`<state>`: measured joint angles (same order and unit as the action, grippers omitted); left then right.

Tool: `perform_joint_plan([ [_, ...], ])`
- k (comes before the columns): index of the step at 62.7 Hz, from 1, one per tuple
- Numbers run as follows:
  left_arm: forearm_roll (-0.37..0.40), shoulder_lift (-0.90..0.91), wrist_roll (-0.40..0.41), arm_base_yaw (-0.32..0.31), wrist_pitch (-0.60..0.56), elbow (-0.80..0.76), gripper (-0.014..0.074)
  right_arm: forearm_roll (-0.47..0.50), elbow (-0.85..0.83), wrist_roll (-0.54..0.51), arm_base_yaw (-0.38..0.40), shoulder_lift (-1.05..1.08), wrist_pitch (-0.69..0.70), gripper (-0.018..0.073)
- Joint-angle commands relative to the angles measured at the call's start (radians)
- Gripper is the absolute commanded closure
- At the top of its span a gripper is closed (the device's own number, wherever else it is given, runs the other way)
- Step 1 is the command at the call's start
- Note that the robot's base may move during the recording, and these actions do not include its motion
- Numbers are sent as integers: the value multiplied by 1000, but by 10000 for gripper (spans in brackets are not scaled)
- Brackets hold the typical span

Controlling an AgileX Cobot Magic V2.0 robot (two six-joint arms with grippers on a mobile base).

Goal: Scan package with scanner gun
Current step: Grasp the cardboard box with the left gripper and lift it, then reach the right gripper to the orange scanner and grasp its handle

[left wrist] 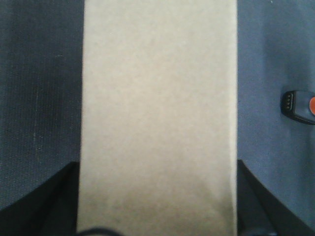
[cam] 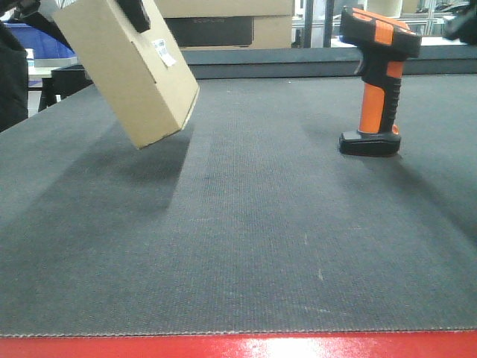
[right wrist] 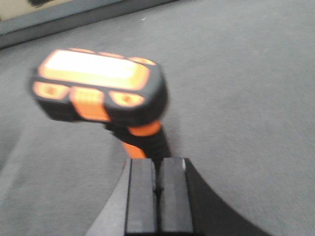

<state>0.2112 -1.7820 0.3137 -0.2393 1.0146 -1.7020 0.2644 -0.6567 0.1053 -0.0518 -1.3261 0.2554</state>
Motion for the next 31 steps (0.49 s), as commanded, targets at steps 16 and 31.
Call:
perform_joint_plan([
  [16, 0, 4, 5, -3, -17, -7, 707, -17, 86, 0, -102, -86, 303, 720],
  [31, 0, 4, 5, -3, -15, -7, 707, 401, 55, -264, -277, -186, 414, 716],
])
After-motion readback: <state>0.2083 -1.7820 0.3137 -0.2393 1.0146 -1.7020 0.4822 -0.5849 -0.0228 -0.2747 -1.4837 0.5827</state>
